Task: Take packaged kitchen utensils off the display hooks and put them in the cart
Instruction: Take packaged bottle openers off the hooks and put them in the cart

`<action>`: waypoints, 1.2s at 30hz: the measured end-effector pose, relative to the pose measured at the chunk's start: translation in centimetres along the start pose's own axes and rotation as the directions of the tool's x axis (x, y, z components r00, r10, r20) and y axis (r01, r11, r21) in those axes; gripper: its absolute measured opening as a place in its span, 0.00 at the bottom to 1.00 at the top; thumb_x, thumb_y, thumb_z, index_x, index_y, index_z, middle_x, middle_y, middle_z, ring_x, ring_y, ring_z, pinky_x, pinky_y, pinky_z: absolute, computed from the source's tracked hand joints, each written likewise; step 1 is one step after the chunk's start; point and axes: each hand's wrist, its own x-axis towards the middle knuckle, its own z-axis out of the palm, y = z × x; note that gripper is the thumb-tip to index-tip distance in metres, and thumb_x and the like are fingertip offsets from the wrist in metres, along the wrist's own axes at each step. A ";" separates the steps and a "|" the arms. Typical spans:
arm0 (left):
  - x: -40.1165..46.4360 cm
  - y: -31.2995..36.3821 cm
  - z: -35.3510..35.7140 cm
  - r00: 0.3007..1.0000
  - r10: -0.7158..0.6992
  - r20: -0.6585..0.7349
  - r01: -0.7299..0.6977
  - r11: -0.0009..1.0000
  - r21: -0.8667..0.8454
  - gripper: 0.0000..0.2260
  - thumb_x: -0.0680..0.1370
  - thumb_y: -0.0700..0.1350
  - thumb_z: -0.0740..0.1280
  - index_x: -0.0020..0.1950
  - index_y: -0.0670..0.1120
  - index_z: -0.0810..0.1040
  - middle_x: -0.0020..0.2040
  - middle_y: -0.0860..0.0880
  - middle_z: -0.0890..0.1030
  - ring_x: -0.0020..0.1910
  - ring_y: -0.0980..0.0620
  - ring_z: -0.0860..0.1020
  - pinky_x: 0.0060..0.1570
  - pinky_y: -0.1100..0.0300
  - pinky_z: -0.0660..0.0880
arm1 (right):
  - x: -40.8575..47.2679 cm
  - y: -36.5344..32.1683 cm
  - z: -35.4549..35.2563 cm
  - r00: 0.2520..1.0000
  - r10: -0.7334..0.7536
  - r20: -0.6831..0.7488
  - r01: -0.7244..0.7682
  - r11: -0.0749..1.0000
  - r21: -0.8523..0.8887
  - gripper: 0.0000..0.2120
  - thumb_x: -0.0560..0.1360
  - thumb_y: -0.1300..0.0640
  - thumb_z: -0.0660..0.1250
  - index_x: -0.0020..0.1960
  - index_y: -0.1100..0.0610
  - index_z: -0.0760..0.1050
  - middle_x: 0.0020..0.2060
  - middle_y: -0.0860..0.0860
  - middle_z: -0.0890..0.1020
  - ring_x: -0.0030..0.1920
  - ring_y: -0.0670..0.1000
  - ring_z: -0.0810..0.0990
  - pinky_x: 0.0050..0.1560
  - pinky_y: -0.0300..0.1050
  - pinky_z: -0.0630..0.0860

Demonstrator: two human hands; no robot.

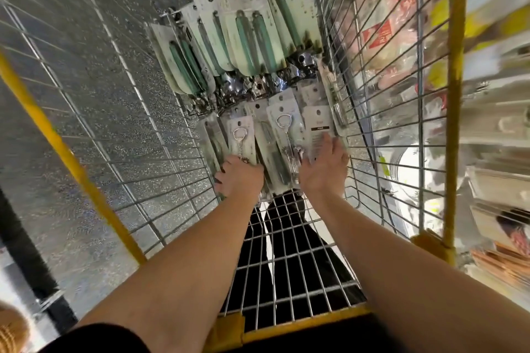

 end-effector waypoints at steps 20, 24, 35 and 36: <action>-1.8 -0.1 -2.0 0.976 0.180 0.125 -0.048 0.735 -0.676 0.10 0.78 0.43 0.69 0.43 0.52 0.69 0.42 0.48 0.76 0.34 0.54 0.72 0.29 0.63 0.72 | 0.0 -2.7 -6.5 0.995 -0.097 0.018 0.076 0.865 0.497 0.13 0.79 0.60 0.65 0.63 0.55 0.72 0.43 0.50 0.80 0.37 0.50 0.79 0.30 0.39 0.77; -2.1 0.4 -2.8 0.959 0.179 0.220 0.067 0.610 -0.789 0.24 0.77 0.45 0.71 0.70 0.43 0.70 0.46 0.51 0.76 0.43 0.51 0.77 0.46 0.56 0.78 | 1.5 -3.6 -7.6 0.984 -0.156 0.089 0.099 0.885 0.454 0.13 0.80 0.60 0.64 0.63 0.56 0.72 0.42 0.49 0.77 0.34 0.46 0.74 0.22 0.28 0.66; -2.2 0.4 -1.2 0.930 0.153 0.333 0.175 0.612 -0.771 0.16 0.75 0.47 0.73 0.58 0.40 0.77 0.47 0.45 0.83 0.40 0.51 0.82 0.34 0.59 0.79 | 1.3 -2.7 -0.7 0.969 -0.114 0.218 0.091 0.990 0.112 0.26 0.81 0.52 0.64 0.76 0.58 0.64 0.73 0.58 0.67 0.70 0.59 0.71 0.70 0.54 0.71; -2.0 0.4 -0.9 0.936 0.153 0.318 0.161 0.616 -0.771 0.18 0.73 0.48 0.75 0.58 0.41 0.76 0.49 0.43 0.83 0.45 0.48 0.83 0.42 0.54 0.81 | 1.2 -2.7 -0.3 0.971 -0.107 0.213 0.079 0.988 0.133 0.26 0.81 0.52 0.64 0.76 0.58 0.64 0.73 0.57 0.68 0.71 0.58 0.71 0.71 0.56 0.70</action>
